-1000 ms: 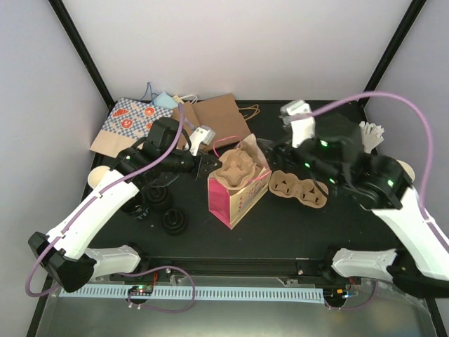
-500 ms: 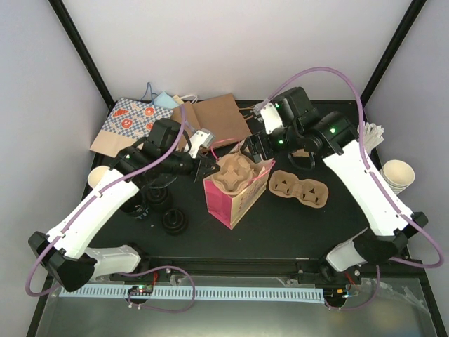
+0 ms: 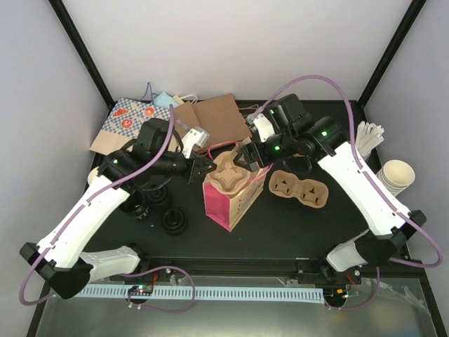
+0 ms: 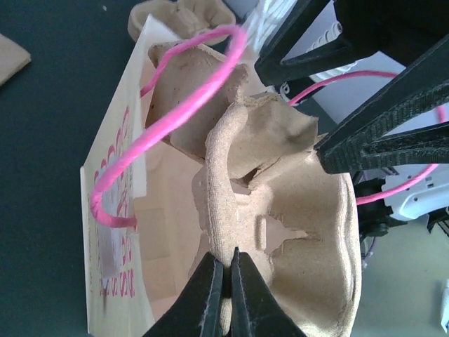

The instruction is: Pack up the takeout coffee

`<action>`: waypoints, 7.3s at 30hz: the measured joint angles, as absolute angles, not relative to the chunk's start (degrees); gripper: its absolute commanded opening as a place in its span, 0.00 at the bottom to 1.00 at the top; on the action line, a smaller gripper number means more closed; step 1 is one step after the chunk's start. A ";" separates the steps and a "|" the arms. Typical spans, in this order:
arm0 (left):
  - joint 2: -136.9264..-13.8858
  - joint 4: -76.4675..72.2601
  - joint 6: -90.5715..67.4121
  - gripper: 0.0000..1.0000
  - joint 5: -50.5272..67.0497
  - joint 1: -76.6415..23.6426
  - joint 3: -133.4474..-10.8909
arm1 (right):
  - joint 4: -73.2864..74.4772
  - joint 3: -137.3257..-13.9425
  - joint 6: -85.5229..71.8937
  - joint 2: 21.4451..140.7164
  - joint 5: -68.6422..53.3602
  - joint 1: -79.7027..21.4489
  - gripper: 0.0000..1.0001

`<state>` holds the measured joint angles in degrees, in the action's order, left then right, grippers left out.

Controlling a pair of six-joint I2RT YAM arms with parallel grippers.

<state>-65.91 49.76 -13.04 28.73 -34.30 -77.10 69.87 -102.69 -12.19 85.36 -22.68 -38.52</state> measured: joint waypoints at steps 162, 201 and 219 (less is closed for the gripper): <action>-86.32 87.64 -6.61 0.02 -21.43 -74.02 -102.19 | 3.84 -35.53 -45.80 53.74 15.22 -69.73 0.47; -75.53 80.16 -8.97 0.51 -20.78 -74.65 -105.93 | 5.65 -35.55 -45.87 51.00 16.64 -69.73 0.29; -59.59 65.73 -13.87 0.57 -4.89 -47.55 -87.85 | 23.40 -46.59 -41.36 42.13 23.46 -69.71 0.29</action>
